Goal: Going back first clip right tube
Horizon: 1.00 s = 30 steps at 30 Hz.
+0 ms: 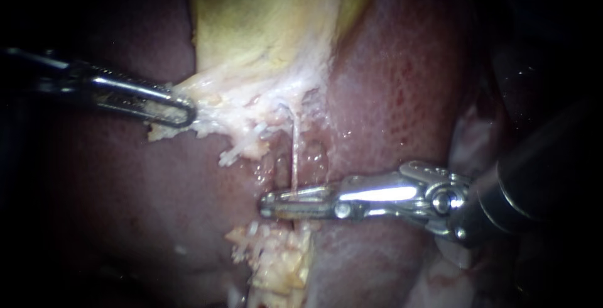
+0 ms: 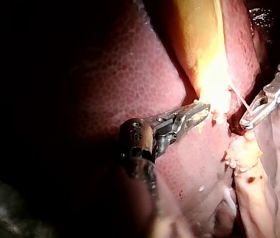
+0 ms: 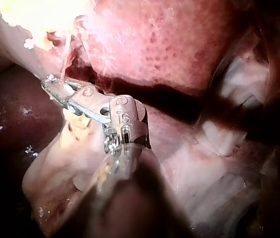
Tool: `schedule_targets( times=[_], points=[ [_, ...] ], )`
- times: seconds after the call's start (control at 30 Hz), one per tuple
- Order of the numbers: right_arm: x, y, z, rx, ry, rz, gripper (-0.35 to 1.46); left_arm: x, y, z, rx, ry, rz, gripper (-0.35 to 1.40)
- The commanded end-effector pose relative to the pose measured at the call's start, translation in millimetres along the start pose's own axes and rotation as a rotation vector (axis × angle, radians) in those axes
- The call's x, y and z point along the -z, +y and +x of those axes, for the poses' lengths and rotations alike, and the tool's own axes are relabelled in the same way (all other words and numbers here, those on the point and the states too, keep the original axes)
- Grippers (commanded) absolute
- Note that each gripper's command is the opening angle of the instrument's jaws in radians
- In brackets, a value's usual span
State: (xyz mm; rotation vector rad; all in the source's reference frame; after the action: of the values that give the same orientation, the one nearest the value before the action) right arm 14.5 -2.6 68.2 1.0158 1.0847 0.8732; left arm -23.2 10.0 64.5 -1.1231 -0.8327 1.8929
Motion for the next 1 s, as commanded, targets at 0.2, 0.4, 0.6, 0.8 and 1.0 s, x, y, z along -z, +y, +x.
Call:
schedule_targets(
  times=[0.2,0.4,0.6,0.8,1.0],
  points=[
    [-0.9,0.5,-0.3,0.118,-0.022,0.023,0.20,0.0,0.0,-0.1,0.000,0.000,0.000,-0.35],
    [-1.9,1.7,-0.7,0.234,-0.028,0.029,0.42,-0.1,0.0,-0.1,0.000,0.000,0.000,-0.35],
    [-2.0,3.9,-1.1,0.342,0.016,-0.034,0.46,-0.1,0.0,-0.1,0.000,0.000,0.000,-0.35],
    [-1.6,5.6,-1.2,0.418,0.035,-0.067,0.49,-0.1,0.0,-0.1,0.000,0.000,0.000,-0.35],
    [-1.0,5.8,-1.2,0.447,0.038,-0.073,0.49,0.0,0.0,-0.1,0.000,0.000,0.001,-0.35]
  ],
)
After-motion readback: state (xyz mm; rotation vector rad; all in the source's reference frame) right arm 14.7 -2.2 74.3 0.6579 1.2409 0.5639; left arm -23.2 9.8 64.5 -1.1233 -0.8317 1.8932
